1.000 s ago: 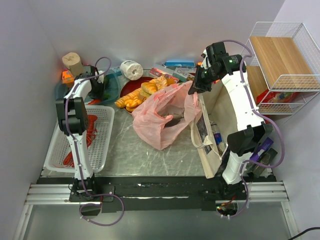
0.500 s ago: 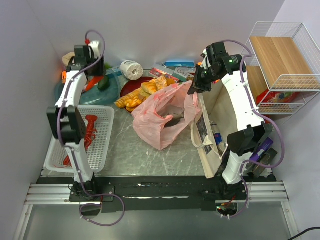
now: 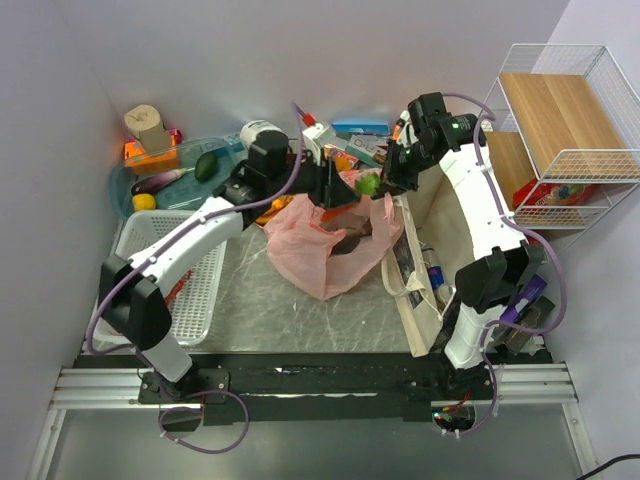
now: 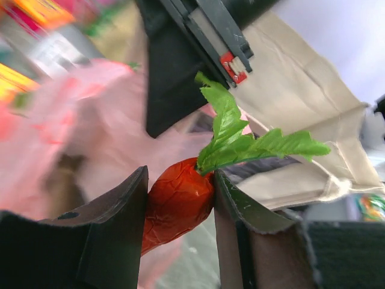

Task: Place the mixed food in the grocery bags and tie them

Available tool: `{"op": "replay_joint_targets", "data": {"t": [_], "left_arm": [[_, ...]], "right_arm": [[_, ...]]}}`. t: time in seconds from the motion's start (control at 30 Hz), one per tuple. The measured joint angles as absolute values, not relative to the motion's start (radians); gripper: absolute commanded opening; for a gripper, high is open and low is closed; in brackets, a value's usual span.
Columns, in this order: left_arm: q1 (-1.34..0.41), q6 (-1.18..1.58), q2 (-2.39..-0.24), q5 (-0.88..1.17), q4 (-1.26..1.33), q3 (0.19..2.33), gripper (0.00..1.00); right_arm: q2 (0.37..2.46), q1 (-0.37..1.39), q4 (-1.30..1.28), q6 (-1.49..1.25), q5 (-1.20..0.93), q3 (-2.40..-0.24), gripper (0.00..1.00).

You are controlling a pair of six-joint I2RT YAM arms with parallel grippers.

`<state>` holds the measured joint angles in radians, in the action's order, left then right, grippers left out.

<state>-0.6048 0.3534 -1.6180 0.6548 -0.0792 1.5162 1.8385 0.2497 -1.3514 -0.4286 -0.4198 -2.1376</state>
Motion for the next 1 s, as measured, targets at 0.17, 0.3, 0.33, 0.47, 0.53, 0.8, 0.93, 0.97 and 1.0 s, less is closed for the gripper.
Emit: {"op": "replay_joint_targets", "data": {"t": [0.17, 0.3, 0.33, 0.47, 0.53, 0.8, 0.93, 0.97, 1.0], "left_arm": [[-0.639, 0.383, -1.673, 0.701, -0.076, 1.506, 0.24], [-0.646, 0.373, -1.668, 0.698, -0.013, 1.454, 0.24], [-0.648, 0.362, -1.667, 0.693, 0.001, 1.431, 0.24], [-0.658, 0.31, -1.698, 0.653, 0.011, 1.391, 0.25], [-0.662, 0.291, -1.725, 0.624, 0.023, 1.392, 0.26], [-0.664, 0.21, -1.862, 0.482, 0.014, 1.487, 0.33], [-0.664, 0.171, -1.901, 0.429, -0.022, 1.523, 0.68], [-0.664, 0.167, -1.903, 0.42, -0.038, 1.523, 0.73], [-0.664, 0.162, -1.905, 0.417, -0.054, 1.523, 0.77]], "right_arm": [[1.834, 0.25, -1.354, -0.43, -0.435, -2.12, 0.0], [1.827, 0.25, -1.354, -0.438, -0.454, -2.124, 0.0], [1.826, 0.25, -1.353, -0.441, -0.46, -2.124, 0.0], [1.816, 0.25, -1.354, -0.456, -0.489, -2.118, 0.0], [1.805, 0.25, -1.35, -0.457, -0.5, -2.107, 0.0], [1.789, 0.249, -1.354, -0.46, -0.517, -2.089, 0.0], [1.789, 0.249, -1.354, -0.46, -0.522, -2.091, 0.0], [1.789, 0.249, -1.353, -0.46, -0.524, -2.093, 0.0], [1.789, 0.249, -1.353, -0.46, -0.524, -2.093, 0.0]]}}
